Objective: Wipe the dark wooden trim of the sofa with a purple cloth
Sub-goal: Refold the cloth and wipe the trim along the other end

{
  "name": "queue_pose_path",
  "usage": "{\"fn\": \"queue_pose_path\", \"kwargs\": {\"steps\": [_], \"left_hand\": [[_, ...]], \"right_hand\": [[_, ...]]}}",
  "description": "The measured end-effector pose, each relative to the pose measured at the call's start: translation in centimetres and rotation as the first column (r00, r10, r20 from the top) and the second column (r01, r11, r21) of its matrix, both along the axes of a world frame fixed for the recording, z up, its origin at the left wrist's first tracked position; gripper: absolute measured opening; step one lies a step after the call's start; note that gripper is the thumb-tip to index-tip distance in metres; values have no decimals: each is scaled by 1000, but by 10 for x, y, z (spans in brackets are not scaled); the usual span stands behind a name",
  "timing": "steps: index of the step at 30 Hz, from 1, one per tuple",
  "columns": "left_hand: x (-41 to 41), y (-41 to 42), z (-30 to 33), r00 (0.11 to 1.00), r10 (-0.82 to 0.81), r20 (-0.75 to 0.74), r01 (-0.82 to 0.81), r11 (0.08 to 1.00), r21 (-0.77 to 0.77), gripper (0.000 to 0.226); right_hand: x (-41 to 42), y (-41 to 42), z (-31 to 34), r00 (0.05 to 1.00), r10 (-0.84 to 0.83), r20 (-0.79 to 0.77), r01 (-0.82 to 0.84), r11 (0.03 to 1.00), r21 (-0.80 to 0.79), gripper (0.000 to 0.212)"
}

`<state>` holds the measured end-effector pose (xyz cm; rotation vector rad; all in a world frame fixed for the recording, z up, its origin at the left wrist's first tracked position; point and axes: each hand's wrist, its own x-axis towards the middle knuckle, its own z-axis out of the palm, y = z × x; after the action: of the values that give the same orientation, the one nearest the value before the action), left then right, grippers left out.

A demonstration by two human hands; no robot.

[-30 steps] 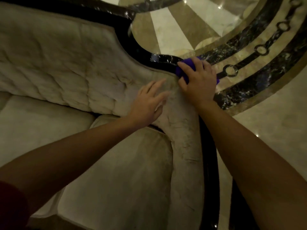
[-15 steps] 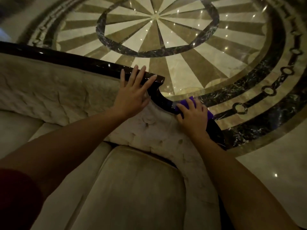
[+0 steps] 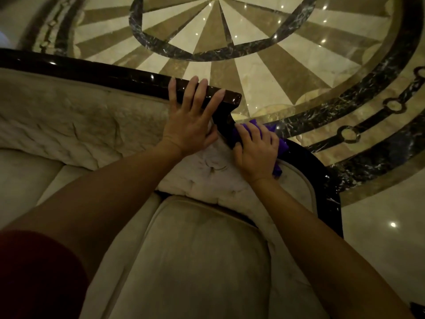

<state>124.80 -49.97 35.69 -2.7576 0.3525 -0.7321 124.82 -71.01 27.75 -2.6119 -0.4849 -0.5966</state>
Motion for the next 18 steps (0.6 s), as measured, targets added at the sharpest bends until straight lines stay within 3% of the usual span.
{"fn": "queue_pose_path", "kwargs": {"steps": [6,11,13,16,17,18], "left_hand": [[7,5,-7,999,-26,48,26,1000,-4,79],[9,6,-10,999,-28,43,28,1000,-9,82],[9,6,-10,998,-30,52,31,1000,-7,84],[10,6,-11,997,-38,64,39,999,-6,83],[11,6,-12,997,-37,68,38,999,-7,82],[11,6,-13,997,-32,69,33,999,-10,81]], "right_hand": [[0,29,11,998,3,-63,14,965,263,51],[18,41,39,952,160,-260,48,763,645,43],[29,41,53,875,296,-382,162,565,809,37],[52,42,79,740,466,-485,490,120,864,26],[57,42,82,714,508,-482,536,45,843,25],[58,43,82,707,517,-482,542,41,839,21]]}}
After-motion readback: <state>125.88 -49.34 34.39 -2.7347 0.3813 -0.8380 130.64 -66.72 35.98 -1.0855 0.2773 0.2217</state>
